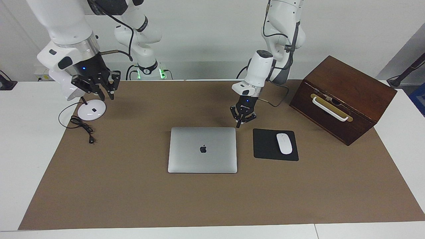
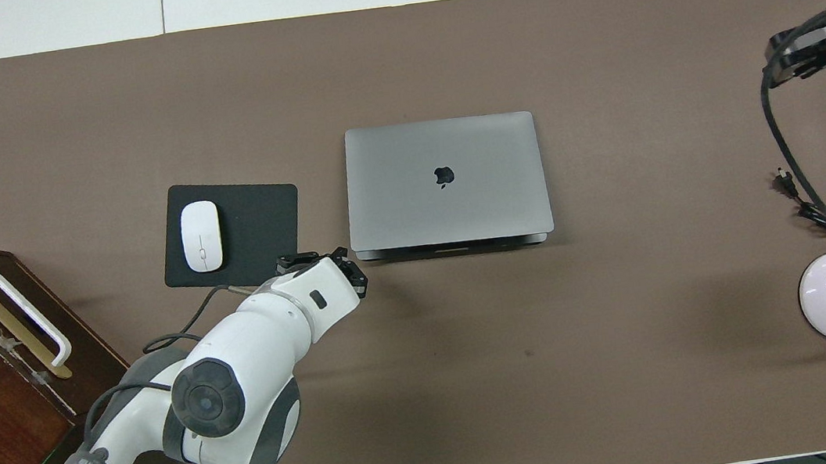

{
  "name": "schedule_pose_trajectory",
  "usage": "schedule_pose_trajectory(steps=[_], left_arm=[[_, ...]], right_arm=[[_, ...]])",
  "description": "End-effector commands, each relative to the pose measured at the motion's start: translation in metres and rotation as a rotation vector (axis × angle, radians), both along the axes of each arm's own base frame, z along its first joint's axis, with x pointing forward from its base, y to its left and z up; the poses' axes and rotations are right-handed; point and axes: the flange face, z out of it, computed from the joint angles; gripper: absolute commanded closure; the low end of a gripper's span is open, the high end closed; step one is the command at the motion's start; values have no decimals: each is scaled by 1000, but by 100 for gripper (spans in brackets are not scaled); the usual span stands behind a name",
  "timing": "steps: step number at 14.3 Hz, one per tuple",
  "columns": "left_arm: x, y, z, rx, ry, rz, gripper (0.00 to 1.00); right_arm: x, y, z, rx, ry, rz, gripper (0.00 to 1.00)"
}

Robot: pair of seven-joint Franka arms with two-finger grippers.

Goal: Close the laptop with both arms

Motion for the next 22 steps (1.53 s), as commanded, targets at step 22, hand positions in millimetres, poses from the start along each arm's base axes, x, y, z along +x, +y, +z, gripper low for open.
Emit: schedule_pose_trajectory(steps=[22], left_arm=[[92,262,255,165,404,345,100]], right_arm=[[1,-77,-84,-37,-5,-137,0]])
